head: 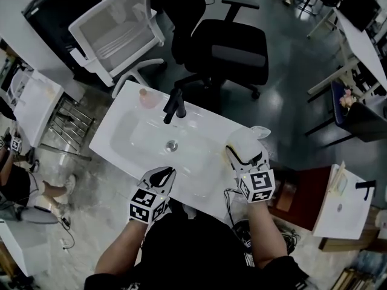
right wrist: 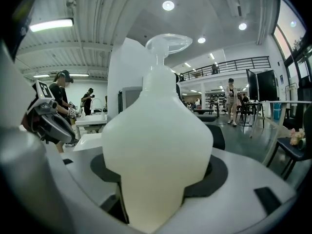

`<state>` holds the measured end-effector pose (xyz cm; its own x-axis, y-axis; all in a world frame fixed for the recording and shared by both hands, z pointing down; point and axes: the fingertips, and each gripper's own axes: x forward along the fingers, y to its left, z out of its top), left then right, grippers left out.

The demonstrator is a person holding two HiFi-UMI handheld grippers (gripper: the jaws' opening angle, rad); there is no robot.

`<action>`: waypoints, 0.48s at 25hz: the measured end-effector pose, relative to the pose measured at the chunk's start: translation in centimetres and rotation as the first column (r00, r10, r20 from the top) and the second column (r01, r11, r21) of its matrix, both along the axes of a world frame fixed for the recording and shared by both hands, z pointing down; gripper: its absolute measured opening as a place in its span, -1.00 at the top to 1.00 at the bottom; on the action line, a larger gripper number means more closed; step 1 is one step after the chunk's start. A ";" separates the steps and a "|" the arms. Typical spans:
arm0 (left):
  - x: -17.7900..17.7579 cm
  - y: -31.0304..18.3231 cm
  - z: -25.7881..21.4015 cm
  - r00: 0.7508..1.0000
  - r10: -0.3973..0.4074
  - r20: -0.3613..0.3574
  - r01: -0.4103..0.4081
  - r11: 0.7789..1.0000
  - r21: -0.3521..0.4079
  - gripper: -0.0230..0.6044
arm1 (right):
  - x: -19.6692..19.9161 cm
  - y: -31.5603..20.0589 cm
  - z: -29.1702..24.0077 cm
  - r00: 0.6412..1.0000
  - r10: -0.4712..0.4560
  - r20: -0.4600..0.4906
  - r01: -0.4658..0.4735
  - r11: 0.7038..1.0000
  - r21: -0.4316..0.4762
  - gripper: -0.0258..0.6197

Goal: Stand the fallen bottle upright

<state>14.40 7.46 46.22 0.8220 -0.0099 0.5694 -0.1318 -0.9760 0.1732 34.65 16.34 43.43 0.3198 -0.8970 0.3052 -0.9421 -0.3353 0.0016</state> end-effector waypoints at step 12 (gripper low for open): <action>-0.5 -0.5 -0.1 0.999 -0.028 0.015 0.028 1.000 0.005 0.79 | 0.3 1.0 0.0 0.995 0.011 -0.095 -0.011 1.000 0.006 -0.23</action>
<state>13.89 6.93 46.15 0.8126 -0.0356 0.5817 -0.1614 -0.9728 0.1660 34.99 17.38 43.42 0.3570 -0.8947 0.2684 -0.9340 -0.3459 0.0891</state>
